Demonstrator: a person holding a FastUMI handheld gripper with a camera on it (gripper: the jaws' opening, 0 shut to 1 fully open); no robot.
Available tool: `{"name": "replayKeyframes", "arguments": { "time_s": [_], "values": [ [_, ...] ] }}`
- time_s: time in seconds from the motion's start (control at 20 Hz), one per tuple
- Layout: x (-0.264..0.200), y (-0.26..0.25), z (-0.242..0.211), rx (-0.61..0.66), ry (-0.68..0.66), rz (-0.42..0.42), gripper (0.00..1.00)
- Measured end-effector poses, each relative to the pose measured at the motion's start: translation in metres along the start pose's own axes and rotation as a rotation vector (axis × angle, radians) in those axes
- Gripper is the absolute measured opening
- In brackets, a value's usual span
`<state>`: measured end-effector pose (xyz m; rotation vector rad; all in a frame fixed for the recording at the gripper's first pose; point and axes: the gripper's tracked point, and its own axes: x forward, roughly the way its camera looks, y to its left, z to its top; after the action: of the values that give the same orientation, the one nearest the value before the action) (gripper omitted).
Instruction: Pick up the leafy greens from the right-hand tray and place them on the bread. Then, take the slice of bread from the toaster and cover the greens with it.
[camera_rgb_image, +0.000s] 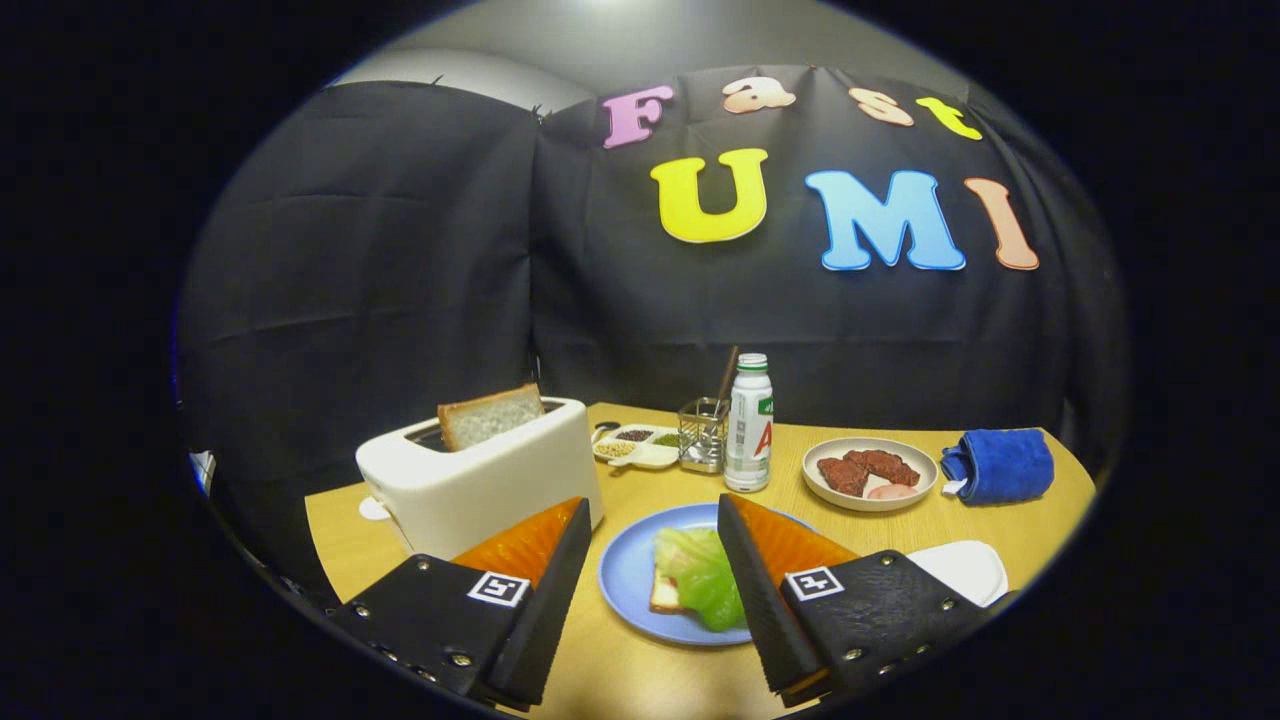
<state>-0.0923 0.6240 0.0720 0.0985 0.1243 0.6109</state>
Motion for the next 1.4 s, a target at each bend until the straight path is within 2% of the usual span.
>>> {"name": "replayKeyframes", "arguments": {
  "time_s": [0.1, 0.3, 0.5, 0.75, 1.05, 1.15, 1.3, 1.35, 1.4],
  "values": [
    [0.001, 0.019, 0.01, 0.045, -0.022, 0.002, 0.78],
    [0.001, 0.07, 0.021, 0.054, -0.029, 0.037, 0.78],
    [0.006, 0.116, 0.028, 0.002, -0.04, 0.064, 0.78],
    [0.023, 0.143, 0.038, -0.036, -0.064, 0.048, 0.77],
    [0.065, 0.136, 0.027, -0.057, 0.001, -0.055, 0.77],
    [0.076, 0.136, 0.022, -0.019, 0.015, -0.052, 0.75],
    [0.082, 0.142, 0.025, -0.036, -0.001, -0.011, 0.75],
    [0.08, 0.143, 0.024, -0.039, 0.004, -0.012, 0.72],
    [0.082, 0.14, 0.019, -0.048, 0.015, -0.031, 0.64]
  ]
}}
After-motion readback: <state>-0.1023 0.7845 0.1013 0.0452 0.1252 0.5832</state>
